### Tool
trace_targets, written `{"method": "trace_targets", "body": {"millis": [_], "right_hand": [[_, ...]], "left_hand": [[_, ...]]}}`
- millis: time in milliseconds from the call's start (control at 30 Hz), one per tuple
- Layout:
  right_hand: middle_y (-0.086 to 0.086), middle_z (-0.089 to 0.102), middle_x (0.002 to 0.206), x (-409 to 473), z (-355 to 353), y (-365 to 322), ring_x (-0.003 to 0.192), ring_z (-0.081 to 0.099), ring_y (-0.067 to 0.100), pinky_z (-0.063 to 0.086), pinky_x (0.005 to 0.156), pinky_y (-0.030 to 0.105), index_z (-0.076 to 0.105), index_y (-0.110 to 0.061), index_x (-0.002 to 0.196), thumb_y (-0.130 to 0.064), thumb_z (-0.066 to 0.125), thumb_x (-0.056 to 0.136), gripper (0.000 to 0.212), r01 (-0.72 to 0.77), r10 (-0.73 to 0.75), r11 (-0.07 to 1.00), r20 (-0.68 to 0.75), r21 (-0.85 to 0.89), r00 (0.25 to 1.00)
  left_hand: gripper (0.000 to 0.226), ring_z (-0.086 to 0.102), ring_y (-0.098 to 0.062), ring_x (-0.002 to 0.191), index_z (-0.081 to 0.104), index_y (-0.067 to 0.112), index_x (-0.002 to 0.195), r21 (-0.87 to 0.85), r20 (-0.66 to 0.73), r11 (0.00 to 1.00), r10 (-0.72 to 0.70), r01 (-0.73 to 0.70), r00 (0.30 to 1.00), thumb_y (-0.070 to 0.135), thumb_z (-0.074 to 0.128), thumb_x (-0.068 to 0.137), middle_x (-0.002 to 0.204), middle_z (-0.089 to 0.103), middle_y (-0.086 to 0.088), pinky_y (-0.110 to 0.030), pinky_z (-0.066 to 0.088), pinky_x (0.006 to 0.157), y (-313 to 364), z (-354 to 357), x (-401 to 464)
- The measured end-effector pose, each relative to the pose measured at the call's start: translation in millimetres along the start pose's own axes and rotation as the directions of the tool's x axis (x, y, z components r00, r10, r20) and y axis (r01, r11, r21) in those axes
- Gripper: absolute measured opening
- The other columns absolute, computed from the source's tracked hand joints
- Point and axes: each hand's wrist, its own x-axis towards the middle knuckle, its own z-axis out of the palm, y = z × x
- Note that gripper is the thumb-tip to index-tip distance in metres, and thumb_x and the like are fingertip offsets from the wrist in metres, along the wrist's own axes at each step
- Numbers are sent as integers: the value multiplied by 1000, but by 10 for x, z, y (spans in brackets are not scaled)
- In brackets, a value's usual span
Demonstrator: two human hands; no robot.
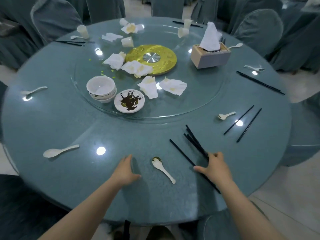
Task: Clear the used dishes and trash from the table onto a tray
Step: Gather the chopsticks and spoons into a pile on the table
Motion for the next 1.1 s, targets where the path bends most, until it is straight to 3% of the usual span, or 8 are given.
{"method": "trace_targets", "body": {"millis": [100, 200, 467, 700, 867, 933, 1033, 1100], "right_hand": [[1, 36, 133, -33, 169, 12, 93, 56, 19, 49, 72, 32, 38, -21, 140, -51, 62, 86, 66, 58, -58, 998, -3, -12, 998], [1, 47, 121, -92, 264, 10, 76, 52, 17, 48, 66, 33, 54, -15, 115, -36, 50, 97, 28, 77, -81, 996, -108, -41, 991], [6, 56, 106, -174, 223, -193, 75, 47, 20, 37, 60, 29, 46, -13, 99, -19, 43, 96, 8, 14, 1, 962, 53, -274, 999], [11, 57, 111, -267, 196, -143, 96, 54, 26, 35, 66, 30, 50, -6, 107, -13, 40, 92, 19, -20, 19, 959, -7, -283, 1000], [10, 59, 92, -217, 113, 103, 71, 48, 25, 39, 61, 34, 33, -12, 91, -8, 35, 97, 7, -81, 64, 970, -84, -230, 994], [9, 63, 91, -145, 26, 267, 67, 49, 26, 37, 56, 32, 40, -15, 100, -12, 39, 96, 5, -100, 71, 964, -123, -245, 990], [1, 59, 76, 72, -127, 517, 58, 47, 20, 34, 49, 29, 36, -22, 134, -16, 45, 96, 40, -168, 128, 960, -181, -226, 975], [0, 59, 77, 253, -267, 680, 57, 45, 18, 32, 46, 28, 33, -22, 140, -18, 44, 96, 45, -194, 154, 957, -187, -216, 970]], "left_hand": [[116, 12, -31, 144, 6, 4, 150, 122, 38, 992, -19, 14, 999, 43, 79, 69, 158, 6, -16, -43, 24, 114, -31, 58, 12], [126, -3, -23, 147, -12, 8, 150, 302, 83, 953, -60, 32, 995, 52, 75, 71, 159, -17, -7, -51, 16, 116, -55, 91, -13], [120, 8, -22, 147, -10, 13, 150, 512, 81, 858, 0, -41, 997, 51, 73, 73, 159, -15, -3, -53, 22, 114, -97, -2, -106], [77, 36, -25, 136, 19, 9, 148, 171, 4, 980, 100, -99, 995, 33, 60, 87, 153, 29, -9, -38, 34, 108, -149, -151, -20], [74, 28, -23, 141, 16, 9, 150, 8, -95, 990, 143, -143, 985, 25, 56, 90, 155, 25, -8, -34, 27, 110, -12, -66, -15], [74, 29, -22, 140, 16, 11, 151, -12, -102, 985, 170, -172, 980, 26, 56, 90, 156, 25, -6, -33, 27, 109, 128, -51, -7], [74, 31, -20, 139, 18, 12, 150, 5, -109, 972, 233, -234, 966, 27, 57, 90, 156, 25, -4, -31, 27, 109, 363, -89, 124], [73, 31, -19, 139, 20, 14, 150, 11, -130, 974, 227, -227, 965, 29, 58, 89, 155, 26, -2, -32, 28, 109, 494, -121, 244]]}}
